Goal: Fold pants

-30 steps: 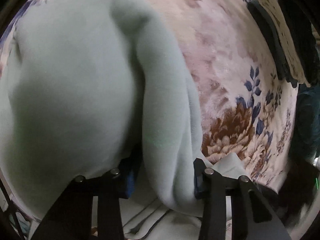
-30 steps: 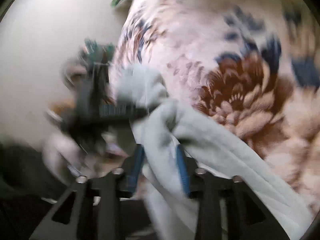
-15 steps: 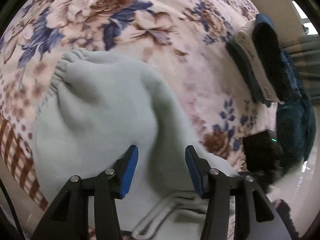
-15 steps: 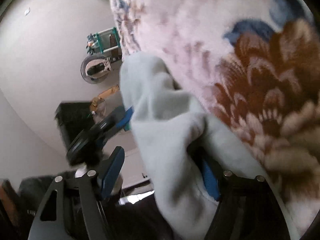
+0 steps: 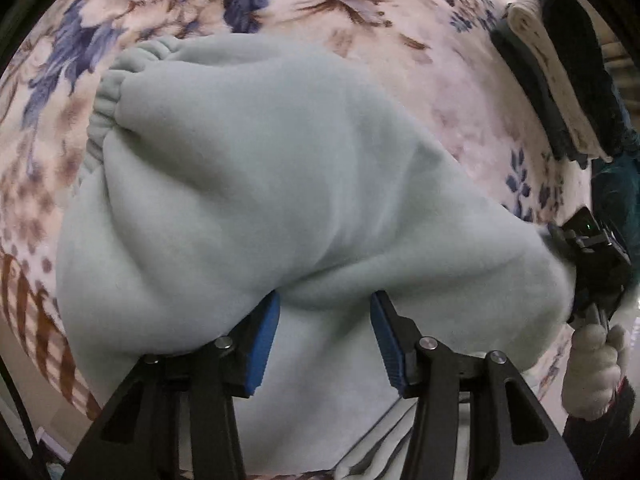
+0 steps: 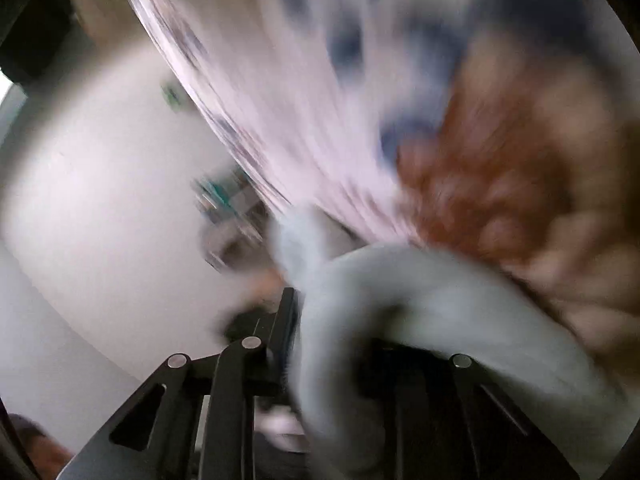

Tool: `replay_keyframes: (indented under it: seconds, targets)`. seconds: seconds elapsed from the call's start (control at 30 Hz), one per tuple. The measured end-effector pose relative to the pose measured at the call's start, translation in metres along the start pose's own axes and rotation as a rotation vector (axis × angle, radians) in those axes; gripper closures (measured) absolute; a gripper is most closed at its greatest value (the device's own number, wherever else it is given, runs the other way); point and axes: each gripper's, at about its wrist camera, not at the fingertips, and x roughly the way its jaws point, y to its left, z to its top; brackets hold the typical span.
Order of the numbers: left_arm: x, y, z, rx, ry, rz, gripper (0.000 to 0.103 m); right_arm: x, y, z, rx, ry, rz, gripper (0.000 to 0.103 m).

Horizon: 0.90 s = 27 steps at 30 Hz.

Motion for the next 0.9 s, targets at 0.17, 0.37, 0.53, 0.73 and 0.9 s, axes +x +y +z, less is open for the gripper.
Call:
replay_keyframes:
  seconds: [0.17,0.37,0.53,0.73,0.9]
  targets:
    - [-0.001,0.003,0.000,-0.005,0.006,-0.005,0.058,-0.108,0.025,0.008,-0.084,-0.311,-0.042,0.082]
    - [-0.011,-0.007,-0.003,-0.021,0.021,-0.014,0.055,-0.065,0.063,0.009,-0.265,-0.046,-0.359,0.033]
    - [-0.012,-0.014,-0.009,-0.009,0.022,-0.015,0.053,-0.014,0.051,0.007,-0.398,-0.033,-0.628,0.086]
    - [-0.044,-0.017,-0.022,0.068,-0.067,-0.068,0.035,0.002,0.063,-0.006,-0.456,-0.125,-0.800,0.086]
    - [-0.097,0.023,-0.033,0.029,-0.208,-0.197,0.005,0.000,0.108,-0.080,-0.560,-0.364,-0.916,0.010]
